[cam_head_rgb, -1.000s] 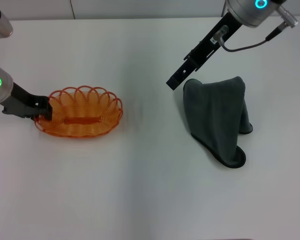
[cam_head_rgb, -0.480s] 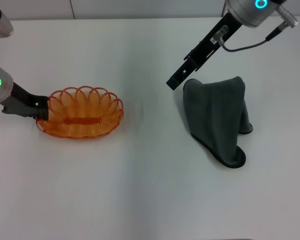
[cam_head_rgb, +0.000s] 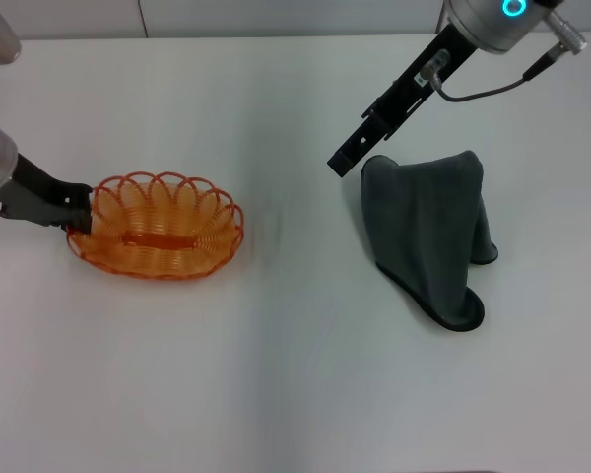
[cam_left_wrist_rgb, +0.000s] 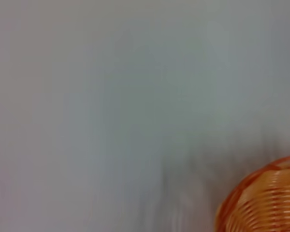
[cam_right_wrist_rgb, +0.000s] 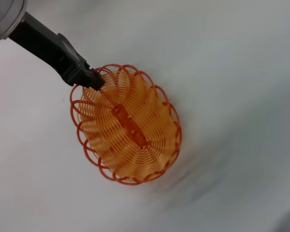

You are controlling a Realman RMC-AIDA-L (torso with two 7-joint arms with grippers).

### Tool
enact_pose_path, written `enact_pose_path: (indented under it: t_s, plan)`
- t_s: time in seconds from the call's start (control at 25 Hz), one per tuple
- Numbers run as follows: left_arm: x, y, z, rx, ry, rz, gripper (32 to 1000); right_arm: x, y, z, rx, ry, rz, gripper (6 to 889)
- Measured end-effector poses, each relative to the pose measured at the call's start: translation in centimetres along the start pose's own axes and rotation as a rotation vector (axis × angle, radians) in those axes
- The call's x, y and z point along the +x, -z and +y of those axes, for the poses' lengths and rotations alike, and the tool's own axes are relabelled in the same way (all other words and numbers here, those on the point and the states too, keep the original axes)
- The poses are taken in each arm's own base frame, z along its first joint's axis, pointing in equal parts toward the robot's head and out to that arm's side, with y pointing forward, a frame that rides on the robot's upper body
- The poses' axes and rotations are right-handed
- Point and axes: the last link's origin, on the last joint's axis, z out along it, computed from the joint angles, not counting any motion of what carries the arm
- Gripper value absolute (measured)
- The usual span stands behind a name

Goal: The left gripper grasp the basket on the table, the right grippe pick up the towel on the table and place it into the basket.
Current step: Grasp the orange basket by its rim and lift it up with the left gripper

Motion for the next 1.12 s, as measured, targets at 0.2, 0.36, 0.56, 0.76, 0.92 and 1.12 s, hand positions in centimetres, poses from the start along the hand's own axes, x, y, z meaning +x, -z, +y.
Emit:
enact_pose_path:
  t_s: [0.2,0.36,0.56,0.76,0.92,1.12]
  plan:
    - [0.2,0.9,-0.2,-0.010,-0.014,-0.015,113,0.0,0.0,-0.1,0.004,-0.002,-0.003,775]
    - [0.5,1.7,0.0,-0.061,-0.032,-0.017,104,0.1,0.0,-0.1,0.004,-0.003,-0.004,773]
    - [0.8,2.6,0.1,-0.134,-0.033,-0.005,99,0.1,-0.1,-0.1,0.004,-0.005,-0.003,770]
    - [1.0,3.4,0.0,-0.187,-0.026,0.006,98,0.2,-0.1,-0.2,0.004,-0.005,-0.003,768]
    - [1.1,3.9,0.2,-0.241,-0.020,0.012,98,0.1,0.0,-0.2,0.005,-0.006,-0.004,766]
    - [1.0,4.4,0.2,-0.297,0.015,0.020,98,0.1,0.0,-0.2,0.006,-0.006,-0.006,763]
